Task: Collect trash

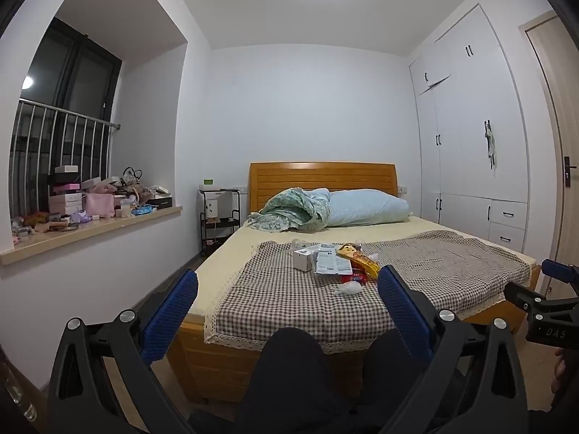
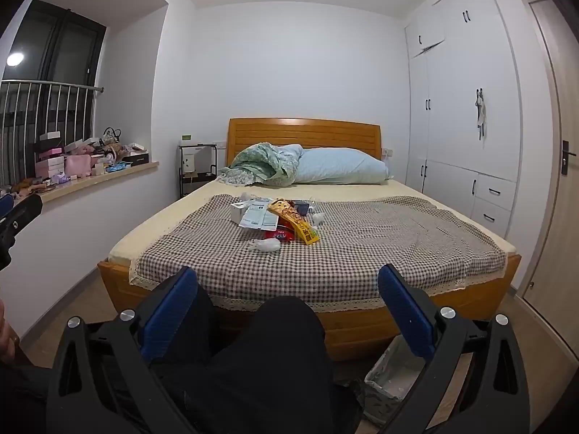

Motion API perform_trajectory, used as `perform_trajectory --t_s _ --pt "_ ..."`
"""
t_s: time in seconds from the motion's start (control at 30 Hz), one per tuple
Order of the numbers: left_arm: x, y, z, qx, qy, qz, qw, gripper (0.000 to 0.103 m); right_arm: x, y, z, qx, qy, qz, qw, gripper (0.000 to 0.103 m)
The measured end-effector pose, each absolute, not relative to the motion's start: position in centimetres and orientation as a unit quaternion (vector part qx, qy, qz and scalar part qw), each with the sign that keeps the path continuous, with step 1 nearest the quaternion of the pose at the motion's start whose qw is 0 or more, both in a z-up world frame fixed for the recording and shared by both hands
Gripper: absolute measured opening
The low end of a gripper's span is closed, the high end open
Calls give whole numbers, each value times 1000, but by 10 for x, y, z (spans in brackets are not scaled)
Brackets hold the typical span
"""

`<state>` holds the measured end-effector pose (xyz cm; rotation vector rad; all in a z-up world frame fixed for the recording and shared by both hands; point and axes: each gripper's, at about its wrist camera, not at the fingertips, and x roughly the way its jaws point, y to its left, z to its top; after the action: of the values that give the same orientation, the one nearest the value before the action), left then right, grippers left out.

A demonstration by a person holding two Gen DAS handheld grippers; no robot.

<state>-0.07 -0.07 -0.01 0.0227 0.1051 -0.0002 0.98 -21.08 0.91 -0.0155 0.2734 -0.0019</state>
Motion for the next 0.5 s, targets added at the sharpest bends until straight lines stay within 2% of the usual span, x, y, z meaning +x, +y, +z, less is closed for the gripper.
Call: perform_trajectory --t_s 0.5 --pt "-1 -2 1 12 48 -1 999 96 9 -214 6 -5 136 -2 991 96"
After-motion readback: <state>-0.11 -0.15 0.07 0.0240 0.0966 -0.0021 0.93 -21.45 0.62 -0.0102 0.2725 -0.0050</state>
